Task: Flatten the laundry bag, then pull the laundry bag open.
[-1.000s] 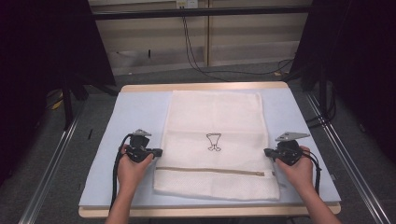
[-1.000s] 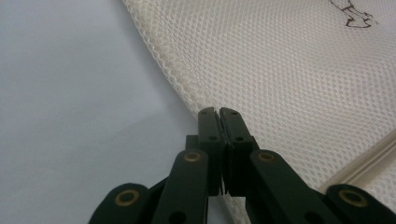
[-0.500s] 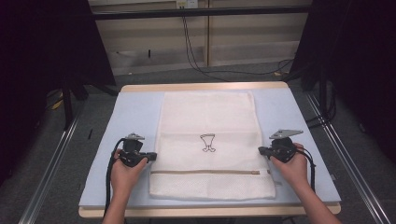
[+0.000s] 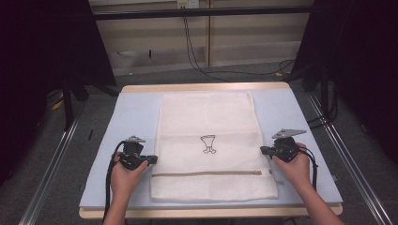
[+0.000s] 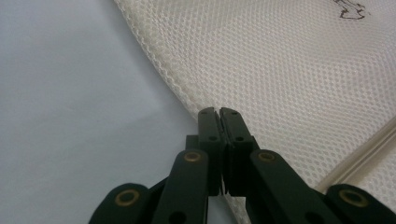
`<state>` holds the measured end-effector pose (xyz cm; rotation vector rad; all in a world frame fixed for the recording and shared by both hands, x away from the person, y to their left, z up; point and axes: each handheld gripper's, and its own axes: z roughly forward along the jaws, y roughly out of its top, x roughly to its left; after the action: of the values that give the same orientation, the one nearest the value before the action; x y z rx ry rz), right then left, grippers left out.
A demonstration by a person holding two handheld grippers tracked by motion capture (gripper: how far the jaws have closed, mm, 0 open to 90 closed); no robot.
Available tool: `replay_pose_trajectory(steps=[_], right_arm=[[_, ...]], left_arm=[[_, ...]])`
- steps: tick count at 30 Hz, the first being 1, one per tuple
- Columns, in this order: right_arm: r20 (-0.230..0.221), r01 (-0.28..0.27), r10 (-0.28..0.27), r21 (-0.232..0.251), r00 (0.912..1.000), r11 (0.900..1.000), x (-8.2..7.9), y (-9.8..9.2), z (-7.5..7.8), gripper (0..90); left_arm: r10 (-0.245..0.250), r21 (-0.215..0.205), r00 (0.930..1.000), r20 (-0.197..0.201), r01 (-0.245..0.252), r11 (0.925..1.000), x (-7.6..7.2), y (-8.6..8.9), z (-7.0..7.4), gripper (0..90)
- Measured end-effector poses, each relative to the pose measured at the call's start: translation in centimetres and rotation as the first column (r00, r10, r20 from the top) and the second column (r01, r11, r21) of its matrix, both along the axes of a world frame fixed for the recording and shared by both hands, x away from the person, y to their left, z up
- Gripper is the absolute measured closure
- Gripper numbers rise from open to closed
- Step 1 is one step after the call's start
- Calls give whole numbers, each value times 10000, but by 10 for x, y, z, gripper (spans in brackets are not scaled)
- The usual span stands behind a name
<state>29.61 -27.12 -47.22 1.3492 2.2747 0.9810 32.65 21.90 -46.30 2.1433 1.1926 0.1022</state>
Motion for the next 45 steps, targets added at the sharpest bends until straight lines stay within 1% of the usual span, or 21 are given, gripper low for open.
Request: replay_pose_trajectory(steps=[3, 6, 11, 13, 15, 19, 22, 25, 26, 27, 28, 29, 31, 32, 33, 38, 40, 41, 42, 43, 45], right_arm=[[-74, -83, 83, -40, 9999, 10000, 0, 1, 0, 900], [-84, -83, 83, 79, 9999, 9999, 1, -1, 1, 900], [-145, -42, 45, 234, 9999, 9997, 0, -3, 2, 900], [-97, -182, 184, 177, 9998, 9997, 0, -3, 1, 900], [-256, -279, 284, 201, 9993, 9994, -1, -2, 1, 900], [-245, -295, 301, 245, 9992, 9993, -2, -2, 1, 900], [-243, -302, 308, 263, 9992, 9992, -2, -2, 1, 900], [-150, -285, 289, 278, 9995, 9992, -3, -2, 1, 884], [-80, -273, 275, 297, 9996, 9992, -4, -1, 0, 821], [-30, -300, 301, 293, 9995, 9991, -4, -2, 1, 779], [52, -360, 359, 308, 9993, 9989, -4, -2, 1, 771], [163, -424, 418, 402, 9990, 9983, -6, -2, 3, 728], [239, -414, 405, 416, 9989, 9983, -7, -2, 3, 707], [267, -468, 456, 464, 9986, 9978, -8, -2, 3, 671], [335, -520, 502, 556, 9982, 9971, -9, -2, 4, 671], [462, -733, 703, 668, 9965, 9951, -12, -1, 7, 673], [526, -826, 792, 650, 9955, 9945, -14, 0, 7, 687], [571, -993, 959, 608, 9938, 9932, -15, 1, 8, 701], [571, -993, 959, 608, 9938, 9932, -15, 1, 8, 701], [664, -1082, 1039, 653, 9924, 9920, -18, 1, 9, 756], [696, -1210, 1162, 704, 9908, 9901, -20, 1, 10, 774]], left_arm=[[-10, 17, 10000, -28, 10, 10000, -1, 0, 0, 882], [95, -183, 9999, -83, -97, 9998, -2, 1, -1, 882], [20, -10, 10000, -45, -20, 10000, -2, 1, 0, 882], [4, 32, 10000, -53, -4, 10000, -2, 1, 1, 882], [-31, 76, 10000, -65, 31, 10000, -2, 2, 1, 881], [63, -80, 9998, -166, -64, 9999, -1, 5, 0, 880], [123, -73, 9999, -107, -124, 9999, -1, 5, 1, 876], [267, -196, 9996, 87, -265, 9995, -2, 5, 5, 843], [213, -150, 9997, 125, -211, 9997, -2, 6, 7, 817], [263, -281, 9994, 206, -257, 9993, -2, 5, 8, 785], [263, -347, 9990, 369, -250, 9991, -2, 6, 11, 748], [303, -442, 9989, 365, -287, 9986, -2, 5, 12, 678], [305, -431, 9984, 477, -284, 9987, -2, 5, 17, 649], [269, -565, 9985, 475, -242, 9981, -3, 4, 18, 636], [168, -717, 9987, 471, -134, 9973, -3, 0, 20, 628], [-270, -781, 9984, 494, 308, 9965, -4, -15, 22, 601], [-607, -647, 9970, 477, 637, 9959, -4, -22, 23, 601], [-737, -725, 9959, 515, 773, 9944, -5, -29, 25, 594], [-737, -725, 9959, 515, 773, 9944, -5, -29, 25, 595], [-698, -828, 9961, 535, 741, 9938, -6, -33, 26, 599], [-831, -936, 9951, 543, 880, 9917, -6, -38, 29, 600]])
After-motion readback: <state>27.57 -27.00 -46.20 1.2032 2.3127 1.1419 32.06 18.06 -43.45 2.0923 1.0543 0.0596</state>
